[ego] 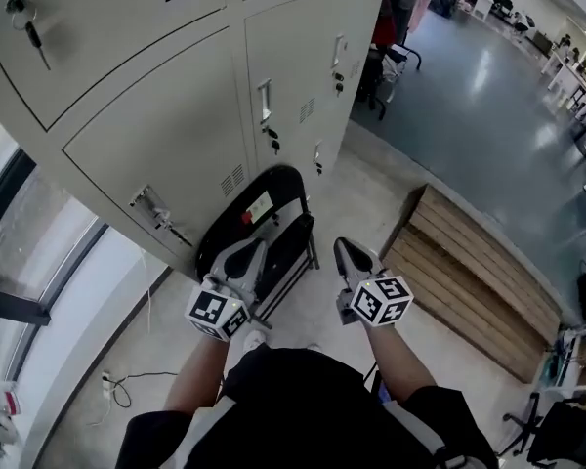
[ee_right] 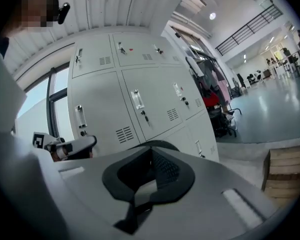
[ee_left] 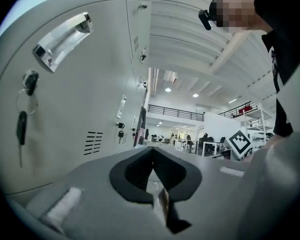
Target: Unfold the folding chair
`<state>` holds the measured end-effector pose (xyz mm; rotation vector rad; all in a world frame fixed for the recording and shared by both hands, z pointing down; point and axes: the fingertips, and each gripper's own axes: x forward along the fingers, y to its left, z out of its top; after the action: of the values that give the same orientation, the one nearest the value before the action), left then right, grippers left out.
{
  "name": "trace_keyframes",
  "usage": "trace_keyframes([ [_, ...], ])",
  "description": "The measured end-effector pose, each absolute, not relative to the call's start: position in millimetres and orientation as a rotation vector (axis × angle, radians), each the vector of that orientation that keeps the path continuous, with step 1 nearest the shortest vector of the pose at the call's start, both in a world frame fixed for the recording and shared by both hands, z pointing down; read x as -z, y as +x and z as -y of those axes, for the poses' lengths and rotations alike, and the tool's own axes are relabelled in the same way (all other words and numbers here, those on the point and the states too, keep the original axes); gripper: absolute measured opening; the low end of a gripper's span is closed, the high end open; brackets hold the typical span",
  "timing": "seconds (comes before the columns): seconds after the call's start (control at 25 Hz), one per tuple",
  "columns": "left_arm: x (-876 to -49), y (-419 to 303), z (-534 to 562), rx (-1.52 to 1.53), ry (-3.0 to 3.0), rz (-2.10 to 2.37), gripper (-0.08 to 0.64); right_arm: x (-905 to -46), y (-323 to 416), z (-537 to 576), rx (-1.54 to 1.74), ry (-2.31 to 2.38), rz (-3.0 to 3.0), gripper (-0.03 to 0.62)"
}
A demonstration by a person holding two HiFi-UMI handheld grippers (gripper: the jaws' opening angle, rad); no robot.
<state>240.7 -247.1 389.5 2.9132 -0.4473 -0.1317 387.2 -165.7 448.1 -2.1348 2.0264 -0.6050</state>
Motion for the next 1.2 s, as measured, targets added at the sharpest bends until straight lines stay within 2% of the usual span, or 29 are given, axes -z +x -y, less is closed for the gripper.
trace_keyframes([
  [0.4,-408.1,197.2,264.8,0.102,2.819,0.772,0.003,-520.8,355.6,236.1,0.963,-1.974,-2.108,0.019],
  [0.84,-443.5,149.8,262.9,0.003,2.744,0.955,0.003,-634.4,318.3,259.6,1.48,-1.894,-1.954,0.058],
  [0.92,-451.1,141.6,261.7,-0.021,2.734,0.975,0.003,-655.5,317.8,260.8,1.552,-1.921,-1.899,0.076],
  [1.2,-470.8,116.7,253.2,-0.077,2.693,1.035,0.003,-716.2,300.7,268.0,1.784,-1.915,-1.651,0.218],
])
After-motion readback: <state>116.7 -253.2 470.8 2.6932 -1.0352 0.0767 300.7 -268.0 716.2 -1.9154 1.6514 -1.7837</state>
